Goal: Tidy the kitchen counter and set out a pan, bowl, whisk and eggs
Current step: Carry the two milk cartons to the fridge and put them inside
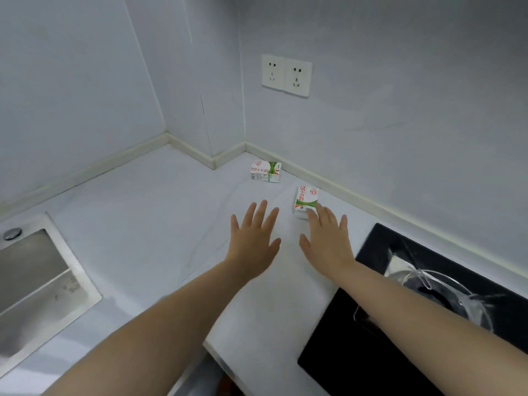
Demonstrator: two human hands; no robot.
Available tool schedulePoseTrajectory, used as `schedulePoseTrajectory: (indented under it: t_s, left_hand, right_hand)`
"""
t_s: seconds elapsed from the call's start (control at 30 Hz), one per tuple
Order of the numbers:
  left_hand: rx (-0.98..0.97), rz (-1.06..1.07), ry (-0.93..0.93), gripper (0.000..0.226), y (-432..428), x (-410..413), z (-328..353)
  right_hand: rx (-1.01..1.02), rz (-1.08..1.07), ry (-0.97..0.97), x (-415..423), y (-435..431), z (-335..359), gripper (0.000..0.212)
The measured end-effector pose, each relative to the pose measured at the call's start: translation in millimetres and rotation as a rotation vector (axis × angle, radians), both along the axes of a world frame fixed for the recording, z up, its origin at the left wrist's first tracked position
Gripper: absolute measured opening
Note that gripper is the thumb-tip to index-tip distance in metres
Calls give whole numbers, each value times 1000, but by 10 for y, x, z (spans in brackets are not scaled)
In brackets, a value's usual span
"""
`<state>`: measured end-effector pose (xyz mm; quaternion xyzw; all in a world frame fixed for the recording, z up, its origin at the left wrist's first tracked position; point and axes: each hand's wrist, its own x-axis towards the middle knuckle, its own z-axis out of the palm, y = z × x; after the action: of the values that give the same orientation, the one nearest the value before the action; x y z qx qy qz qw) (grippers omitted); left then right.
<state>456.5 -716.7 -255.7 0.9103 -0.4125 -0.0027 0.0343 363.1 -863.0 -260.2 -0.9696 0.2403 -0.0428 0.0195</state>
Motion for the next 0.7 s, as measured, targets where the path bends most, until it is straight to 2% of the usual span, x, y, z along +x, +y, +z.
schedulePoseTrajectory:
  t_s: [0.2,0.33,0.4,0.6,0.7]
  left_hand:
    - [19,-126,95,64,-370,943,-280]
    - [54,-181,124,66,-629,1552,-397]
    - [88,-211,108,68,-800,1845,-461]
    - [163,-226,92,78,-1355,2488,-642]
    - [158,-199,94,83,-1597,2710,-691]
  right_hand:
    - [114,-140,72,758,-403,-173,59]
    - [360,-266,177,1230,-669,-258,69]
    - [420,-270,258,1406,-790,-309,78]
    - [239,-107,495,1623,-1103,-396,91]
    - [165,-25,568,1683,-1222,-362,89]
